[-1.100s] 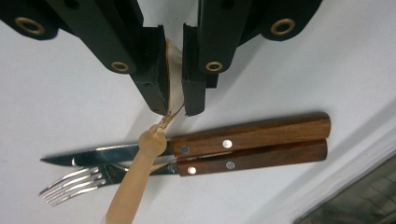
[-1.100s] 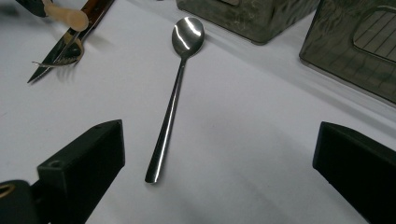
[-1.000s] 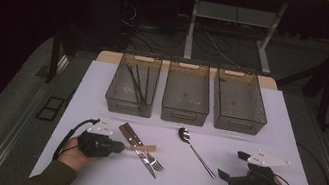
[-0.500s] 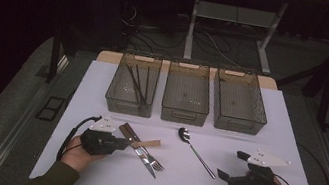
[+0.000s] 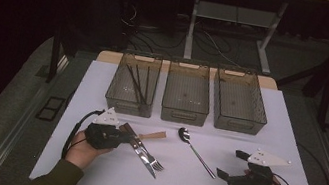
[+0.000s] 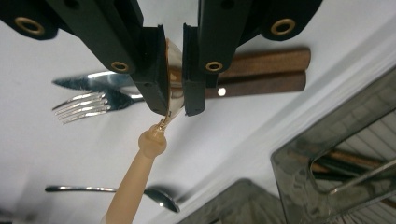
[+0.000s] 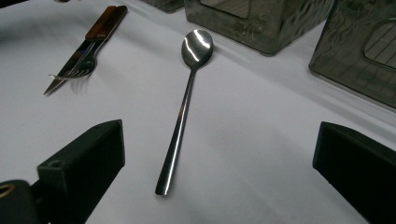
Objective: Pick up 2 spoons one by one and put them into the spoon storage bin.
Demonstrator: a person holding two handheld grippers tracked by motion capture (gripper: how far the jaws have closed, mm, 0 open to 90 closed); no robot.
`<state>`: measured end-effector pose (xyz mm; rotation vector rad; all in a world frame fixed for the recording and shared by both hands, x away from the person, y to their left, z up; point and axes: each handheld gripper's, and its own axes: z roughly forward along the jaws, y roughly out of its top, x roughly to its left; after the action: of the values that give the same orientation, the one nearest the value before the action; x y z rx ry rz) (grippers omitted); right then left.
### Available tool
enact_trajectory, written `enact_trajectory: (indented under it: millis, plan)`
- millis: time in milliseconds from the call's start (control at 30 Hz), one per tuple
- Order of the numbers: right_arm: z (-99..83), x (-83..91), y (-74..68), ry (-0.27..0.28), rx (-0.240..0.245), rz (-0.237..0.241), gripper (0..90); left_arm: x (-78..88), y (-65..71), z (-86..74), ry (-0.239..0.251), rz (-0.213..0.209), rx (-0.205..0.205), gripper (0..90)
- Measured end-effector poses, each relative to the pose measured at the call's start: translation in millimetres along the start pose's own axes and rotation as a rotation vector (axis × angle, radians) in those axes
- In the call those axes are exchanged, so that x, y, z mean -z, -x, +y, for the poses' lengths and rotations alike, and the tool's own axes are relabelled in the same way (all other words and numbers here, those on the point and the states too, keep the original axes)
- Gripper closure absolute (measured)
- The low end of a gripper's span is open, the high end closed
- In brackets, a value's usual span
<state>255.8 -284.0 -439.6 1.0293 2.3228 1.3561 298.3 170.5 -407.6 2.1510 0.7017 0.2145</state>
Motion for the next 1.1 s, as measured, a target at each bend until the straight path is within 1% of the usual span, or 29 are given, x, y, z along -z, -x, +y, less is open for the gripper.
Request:
enact_trajectory:
  millis: [167, 200, 533, 633, 667, 800, 833, 1100]
  plan:
    - [-0.1, -0.2, -0.5, -0.004, -0.006, -0.001, 1.9, -4.2, 0.0, 7.9, 0.01, -0.005, -0.003, 82.6]
    - [-0.2, -0.2, -0.3, -0.004, -0.01, -0.002, 1.9, -5.0, 0.0, 9.5, 0.011, -0.004, -0.009, 82.6]
    - [-0.3, -0.5, -1.0, -0.006, -0.015, 0.002, 1.9, -13.7, -0.8, 25.5, 0.031, 0.006, -0.017, 82.6]
    - [-0.3, -0.6, -0.9, -0.007, -0.018, 0.0, 1.9, -15.9, -1.6, 29.8, 0.038, 0.015, -0.015, 82.6]
    - [-0.3, -0.6, -0.8, -0.007, -0.019, 0.001, 1.9, -16.6, -2.0, 31.1, 0.042, 0.017, -0.007, 82.6]
    - [-0.2, -0.8, -0.5, -0.009, -0.021, 0.003, 1.9, -19.4, -4.0, 37.3, 0.051, 0.024, -0.003, 82.6]
    - [-0.2, -0.9, -0.4, -0.008, -0.022, 0.003, 2.0, -20.6, -4.0, 38.9, 0.061, 0.022, 0.004, 82.6]
    - [-0.3, -0.2, 0.1, -0.005, -0.023, 0.002, 1.9, -28.6, -6.1, 52.9, 0.081, 0.038, 0.009, 82.6]
